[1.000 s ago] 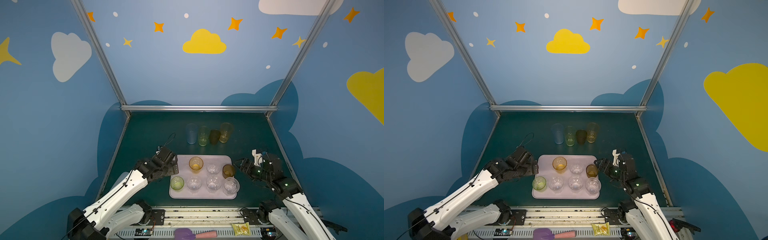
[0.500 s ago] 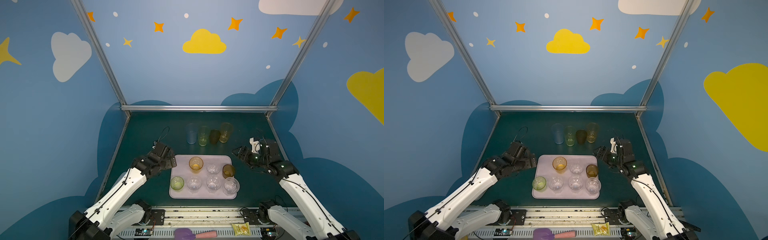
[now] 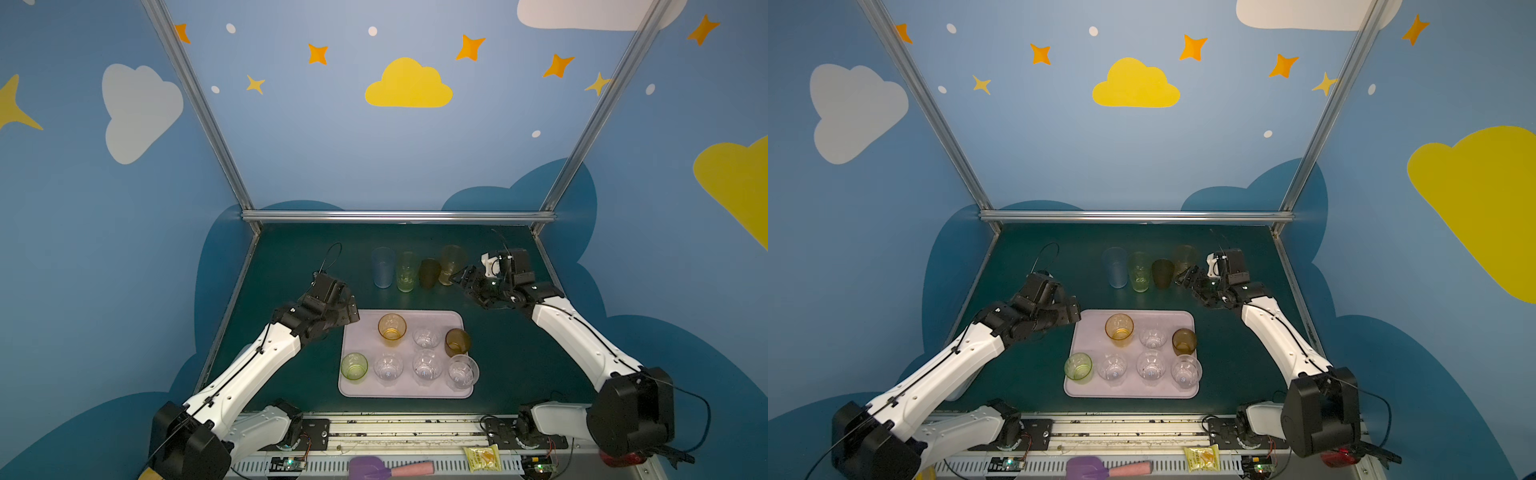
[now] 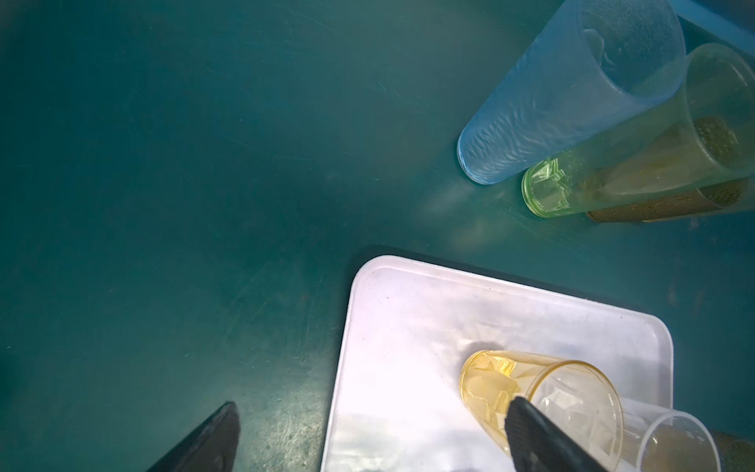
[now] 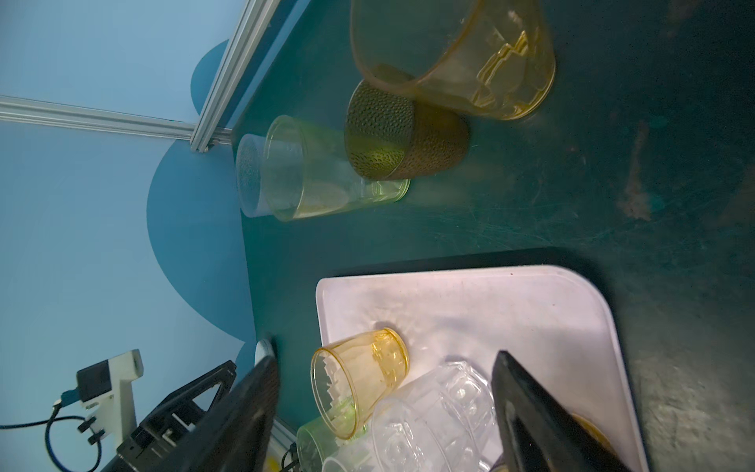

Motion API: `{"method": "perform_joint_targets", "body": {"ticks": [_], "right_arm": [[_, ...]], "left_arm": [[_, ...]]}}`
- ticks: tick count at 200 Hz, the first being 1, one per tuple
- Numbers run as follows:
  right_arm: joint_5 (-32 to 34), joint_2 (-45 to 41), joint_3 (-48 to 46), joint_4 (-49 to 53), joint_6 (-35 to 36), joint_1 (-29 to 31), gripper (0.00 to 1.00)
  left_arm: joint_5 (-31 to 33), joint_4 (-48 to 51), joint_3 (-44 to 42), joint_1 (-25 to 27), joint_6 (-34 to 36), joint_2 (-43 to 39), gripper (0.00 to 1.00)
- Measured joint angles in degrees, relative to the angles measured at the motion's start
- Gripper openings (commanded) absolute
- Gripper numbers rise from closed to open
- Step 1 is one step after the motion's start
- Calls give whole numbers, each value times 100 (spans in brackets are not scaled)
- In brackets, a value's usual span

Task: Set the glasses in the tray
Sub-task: 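Reach the right gripper to the dark brown dimpled glass in the row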

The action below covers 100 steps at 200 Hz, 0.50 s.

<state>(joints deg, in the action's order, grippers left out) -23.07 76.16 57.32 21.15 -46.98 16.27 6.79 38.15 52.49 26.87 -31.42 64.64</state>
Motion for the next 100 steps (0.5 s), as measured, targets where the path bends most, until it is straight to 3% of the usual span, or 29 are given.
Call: {"method": "perform_joint_targets", "body": {"ticks": [72, 88, 100], "right_arm": [[332, 562, 387, -332, -332, 107, 70], [367, 721, 450, -380, -376, 173, 56], [387, 850, 483, -411, -428, 210, 52]], "left_arm": [[-166, -173, 0, -275, 76, 223, 100], [-227, -199, 0, -313, 76, 223, 100], [-289, -210, 0, -337, 76, 223, 100]]}}
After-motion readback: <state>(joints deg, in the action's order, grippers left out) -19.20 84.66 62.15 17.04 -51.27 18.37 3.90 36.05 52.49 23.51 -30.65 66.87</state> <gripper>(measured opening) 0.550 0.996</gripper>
